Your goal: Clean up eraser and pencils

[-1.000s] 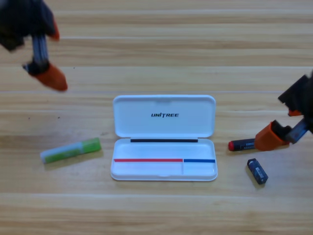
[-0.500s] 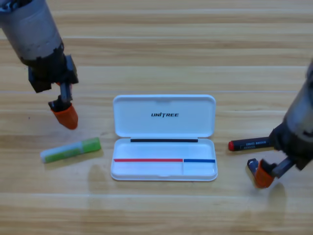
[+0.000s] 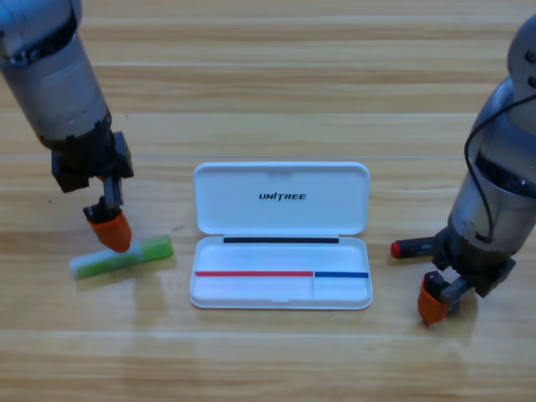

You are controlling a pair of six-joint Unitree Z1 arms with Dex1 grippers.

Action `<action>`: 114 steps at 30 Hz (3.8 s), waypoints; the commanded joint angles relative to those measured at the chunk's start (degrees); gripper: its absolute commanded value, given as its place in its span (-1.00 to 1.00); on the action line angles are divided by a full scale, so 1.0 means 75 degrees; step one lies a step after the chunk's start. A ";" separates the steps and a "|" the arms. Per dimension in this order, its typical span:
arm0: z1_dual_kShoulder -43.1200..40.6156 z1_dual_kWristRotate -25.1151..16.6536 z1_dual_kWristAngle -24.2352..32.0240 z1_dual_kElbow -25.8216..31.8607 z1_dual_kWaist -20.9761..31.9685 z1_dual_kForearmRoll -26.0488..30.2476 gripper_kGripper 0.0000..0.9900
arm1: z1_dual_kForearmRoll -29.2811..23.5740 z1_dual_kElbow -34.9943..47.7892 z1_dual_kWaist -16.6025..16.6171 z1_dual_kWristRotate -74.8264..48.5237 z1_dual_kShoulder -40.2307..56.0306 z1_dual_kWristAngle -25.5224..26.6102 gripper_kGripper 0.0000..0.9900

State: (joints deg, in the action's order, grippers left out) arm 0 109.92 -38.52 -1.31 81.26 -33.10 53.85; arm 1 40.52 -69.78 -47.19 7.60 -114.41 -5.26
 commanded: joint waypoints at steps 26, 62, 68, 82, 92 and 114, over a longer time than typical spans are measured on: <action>0.0918 -0.0372 -0.0083 -0.1859 0.0182 -0.2188 0.92 | 0.1968 -0.1056 0.0117 -0.4928 0.1486 0.1240 -1.00; -0.1004 -0.0383 -0.0974 0.0309 -0.0251 0.0988 -1.00 | 0.2319 -0.3985 -0.0563 -0.6767 -0.2018 0.1298 -1.00; -0.1098 -0.0301 -0.0892 0.0309 -0.0415 0.1011 -1.00 | 0.2319 -0.3915 -0.0563 -0.6721 -0.2030 0.1287 -0.61; -0.0992 -0.0336 -0.0833 0.0532 -0.0755 0.1035 -1.00 | 0.2905 -0.3083 -0.0469 -0.6545 -0.0272 0.1205 0.74; 0.0391 -0.0325 -0.0399 0.1247 -0.2091 0.0789 -1.00 | 0.2941 -0.1923 0.0714 -0.7154 0.0443 0.0701 1.00; 0.2195 -0.0020 -0.0048 0.1809 -0.2841 0.0109 -1.00 | 0.1616 -0.2602 0.1394 -0.8971 -0.1596 0.0502 0.87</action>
State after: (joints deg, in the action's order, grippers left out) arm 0 122.83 -39.25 -2.31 94.22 -53.25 55.26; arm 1 55.11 -88.84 -38.65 -58.94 -120.73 -0.10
